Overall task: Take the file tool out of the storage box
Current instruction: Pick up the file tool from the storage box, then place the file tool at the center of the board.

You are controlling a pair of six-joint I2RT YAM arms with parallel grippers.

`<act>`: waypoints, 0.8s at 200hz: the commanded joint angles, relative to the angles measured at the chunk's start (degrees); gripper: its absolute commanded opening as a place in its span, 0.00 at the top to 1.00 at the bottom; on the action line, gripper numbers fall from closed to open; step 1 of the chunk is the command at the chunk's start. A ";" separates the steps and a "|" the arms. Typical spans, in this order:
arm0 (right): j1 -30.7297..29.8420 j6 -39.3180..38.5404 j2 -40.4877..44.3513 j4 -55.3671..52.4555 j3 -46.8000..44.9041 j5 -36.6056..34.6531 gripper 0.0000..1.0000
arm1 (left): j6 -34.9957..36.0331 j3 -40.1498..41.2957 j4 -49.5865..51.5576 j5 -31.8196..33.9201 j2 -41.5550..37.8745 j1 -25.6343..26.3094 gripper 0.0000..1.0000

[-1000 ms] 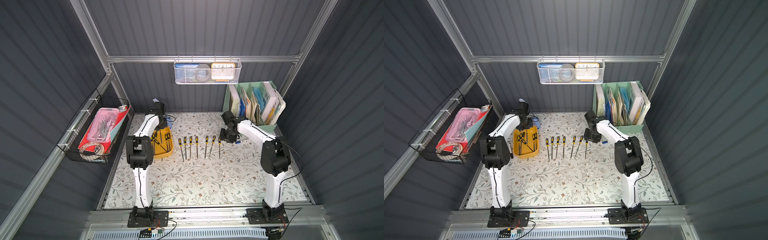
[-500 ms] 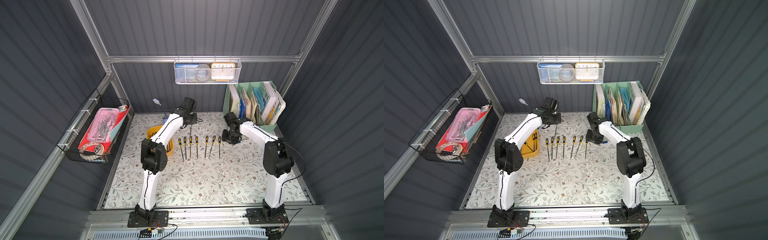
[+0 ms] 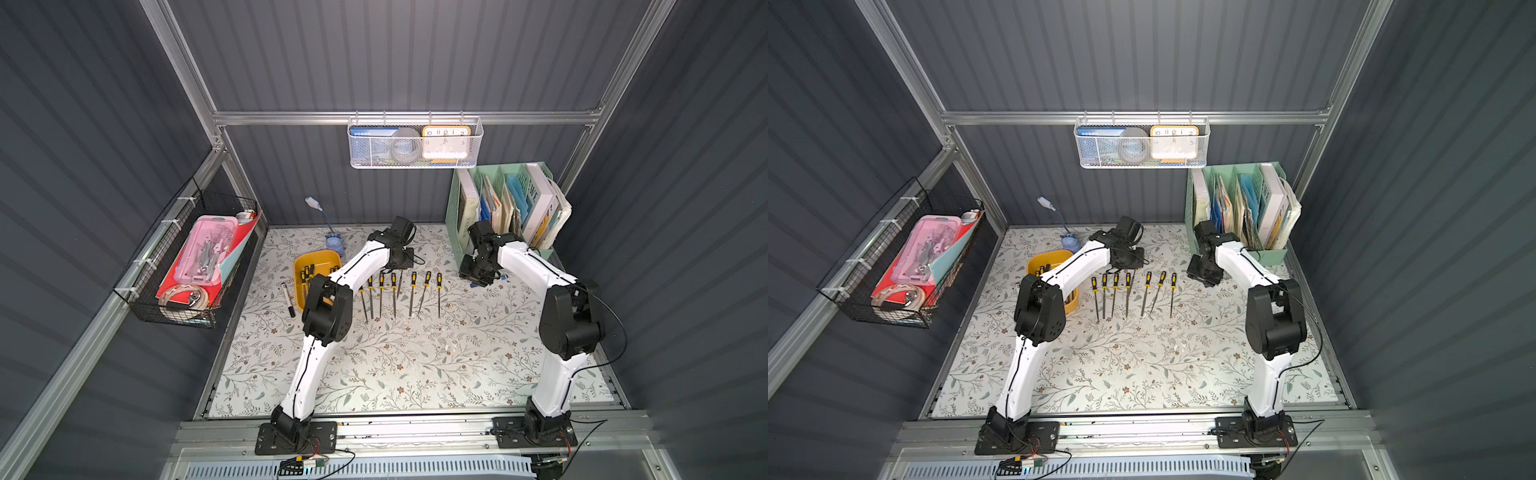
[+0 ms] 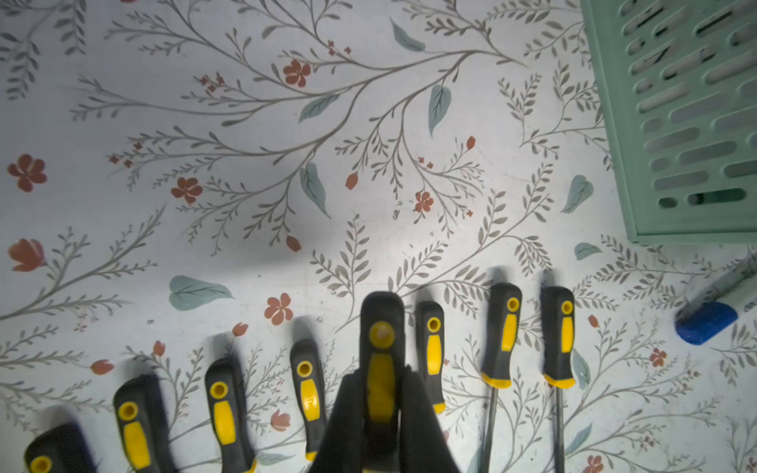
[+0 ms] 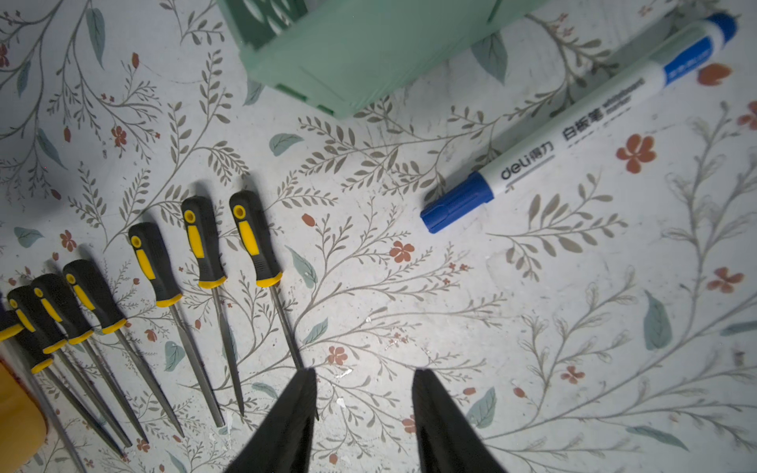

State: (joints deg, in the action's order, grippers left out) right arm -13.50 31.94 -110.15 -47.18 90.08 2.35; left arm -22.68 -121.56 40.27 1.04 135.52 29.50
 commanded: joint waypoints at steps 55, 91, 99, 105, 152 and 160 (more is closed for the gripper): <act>0.64 -3.08 -1.38 -1.57 -0.17 1.62 0.56 | -4.29 3.98 -1.99 -1.57 2.19 2.39 1.00; 1.08 -3.90 -1.86 -1.79 -0.28 1.81 0.56 | -5.36 6.35 -2.57 -0.91 2.03 2.49 1.00; 1.10 -3.99 -1.96 -1.86 -0.26 1.98 0.56 | -5.69 6.72 -2.58 -0.25 1.86 2.47 1.00; 1.19 -4.04 -2.09 -1.89 -0.26 1.95 0.56 | -5.71 7.06 -2.63 -0.08 1.75 2.45 1.00; 1.38 -4.17 -2.57 -1.86 -0.26 2.40 0.56 | -5.90 6.97 -2.27 -0.14 2.71 2.50 1.00; 1.37 -4.18 -2.57 -1.78 -0.26 2.40 0.56 | -5.88 6.87 -2.06 0.25 2.72 2.49 1.00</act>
State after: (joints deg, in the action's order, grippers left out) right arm -12.47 28.38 -112.03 -47.92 90.08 4.51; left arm -27.64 -114.74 37.89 0.23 136.73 31.94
